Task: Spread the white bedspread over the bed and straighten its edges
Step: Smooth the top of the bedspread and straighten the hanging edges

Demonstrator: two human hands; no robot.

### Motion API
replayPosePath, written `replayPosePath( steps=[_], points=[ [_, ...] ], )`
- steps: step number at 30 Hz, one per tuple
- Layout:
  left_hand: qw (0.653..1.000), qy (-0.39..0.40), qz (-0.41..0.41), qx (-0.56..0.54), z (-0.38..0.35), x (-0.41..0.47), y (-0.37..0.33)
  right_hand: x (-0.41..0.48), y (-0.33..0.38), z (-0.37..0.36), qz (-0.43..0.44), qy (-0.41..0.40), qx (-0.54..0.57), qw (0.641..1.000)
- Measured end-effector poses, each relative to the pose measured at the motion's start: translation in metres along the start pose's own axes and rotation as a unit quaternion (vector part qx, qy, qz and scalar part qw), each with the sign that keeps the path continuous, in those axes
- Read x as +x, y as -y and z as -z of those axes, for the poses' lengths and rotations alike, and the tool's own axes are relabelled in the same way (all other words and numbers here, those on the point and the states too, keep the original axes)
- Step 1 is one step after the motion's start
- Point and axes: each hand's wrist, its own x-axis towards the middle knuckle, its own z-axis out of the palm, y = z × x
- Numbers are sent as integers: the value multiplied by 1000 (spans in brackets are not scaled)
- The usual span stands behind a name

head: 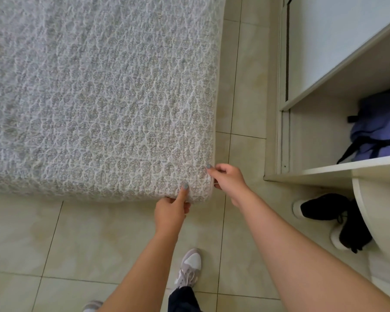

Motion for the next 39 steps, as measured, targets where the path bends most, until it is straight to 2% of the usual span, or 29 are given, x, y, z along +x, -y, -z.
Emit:
replayPosePath(
  steps=[3, 8, 12, 15, 19, 22, 24, 27, 31, 34, 39],
  points=[
    [996, 7, 19, -89, -8, -6, -1, 1, 1, 5, -1, 20, -16, 1000],
    [983, -35, 38, -175, -17, -19, 2, 1, -3, 10, 18, 15, -29, 999],
    [988, -23, 30, -148, -32, -43, 7, -6, -22, 25, 12, -12, 6, 1000],
    [991, 2, 57, -117, -41, -43, 11, -6, -31, 32, -4, -33, 8, 999],
    [990, 74, 107, -56, -28, -18, 5, 6, -22, 18, -8, -67, -79, 995],
    [986, 122, 117, 1, -3, -10, 7, -2, -3, 12, 6, -158, -183, 970],
    [986, 124, 108, 18, 23, -6, 13, -17, 15, -2, 67, -194, -214, 955],
    [990, 98, 102, -9, 75, -2, 25, -39, 37, -43, 127, -130, -216, 959],
    [992, 54, 94, -67, 173, 2, 41, -73, 47, -130, 121, -15, -249, 961],
    [992, 36, 87, -85, 245, 1, 55, -98, 44, -192, 102, 22, -283, 953],
    [991, -4, 65, -115, 404, 3, 91, -157, 46, -336, 110, 69, -320, 939]
  ],
)
